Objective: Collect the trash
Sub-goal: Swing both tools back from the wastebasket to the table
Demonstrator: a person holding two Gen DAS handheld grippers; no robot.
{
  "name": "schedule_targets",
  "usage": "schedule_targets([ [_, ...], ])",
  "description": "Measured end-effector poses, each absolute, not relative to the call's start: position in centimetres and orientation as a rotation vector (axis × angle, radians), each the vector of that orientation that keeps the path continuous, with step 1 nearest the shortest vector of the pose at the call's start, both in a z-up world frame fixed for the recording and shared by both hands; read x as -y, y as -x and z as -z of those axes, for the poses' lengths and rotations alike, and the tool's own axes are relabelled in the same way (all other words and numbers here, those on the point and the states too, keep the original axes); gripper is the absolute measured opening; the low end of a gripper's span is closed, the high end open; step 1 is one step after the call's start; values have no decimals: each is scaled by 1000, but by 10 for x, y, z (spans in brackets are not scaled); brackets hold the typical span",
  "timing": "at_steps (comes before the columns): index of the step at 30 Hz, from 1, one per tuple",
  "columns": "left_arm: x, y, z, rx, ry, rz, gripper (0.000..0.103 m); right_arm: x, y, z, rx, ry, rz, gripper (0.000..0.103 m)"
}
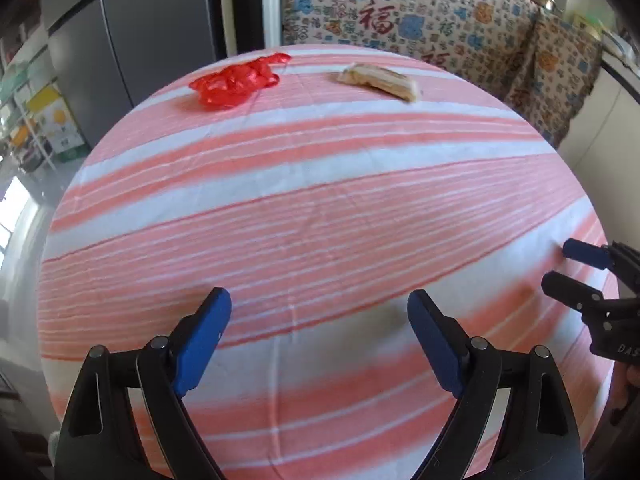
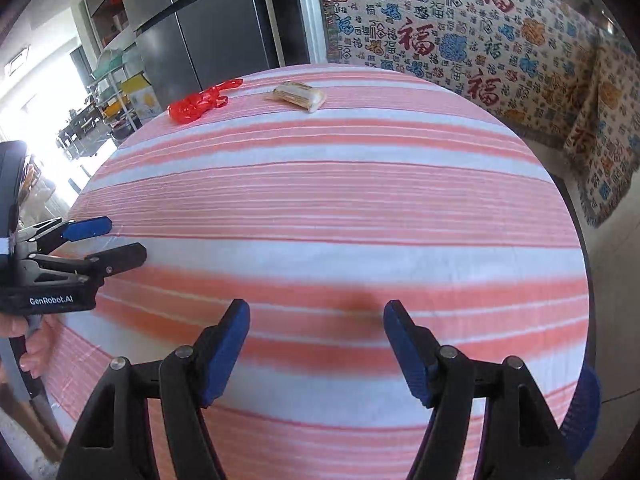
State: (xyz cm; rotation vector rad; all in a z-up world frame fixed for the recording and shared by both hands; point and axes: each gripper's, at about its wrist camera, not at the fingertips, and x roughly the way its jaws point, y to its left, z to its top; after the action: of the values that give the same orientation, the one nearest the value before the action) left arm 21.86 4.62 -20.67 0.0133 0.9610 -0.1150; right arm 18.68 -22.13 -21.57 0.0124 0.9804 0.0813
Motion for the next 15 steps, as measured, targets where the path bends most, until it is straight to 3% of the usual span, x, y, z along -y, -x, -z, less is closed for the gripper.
schedule_targets([
  [4,-64,-241,212,-978,-38,55,103,203,-204,224,-968,40,-41,75],
  [9,-90,-270,213,-935,-12,28,103,201,-218,227,-938,53,-17,90],
  [15,-107,-335,212,-929,-15,36,103,199,-225,229,-939,58,-14,91],
])
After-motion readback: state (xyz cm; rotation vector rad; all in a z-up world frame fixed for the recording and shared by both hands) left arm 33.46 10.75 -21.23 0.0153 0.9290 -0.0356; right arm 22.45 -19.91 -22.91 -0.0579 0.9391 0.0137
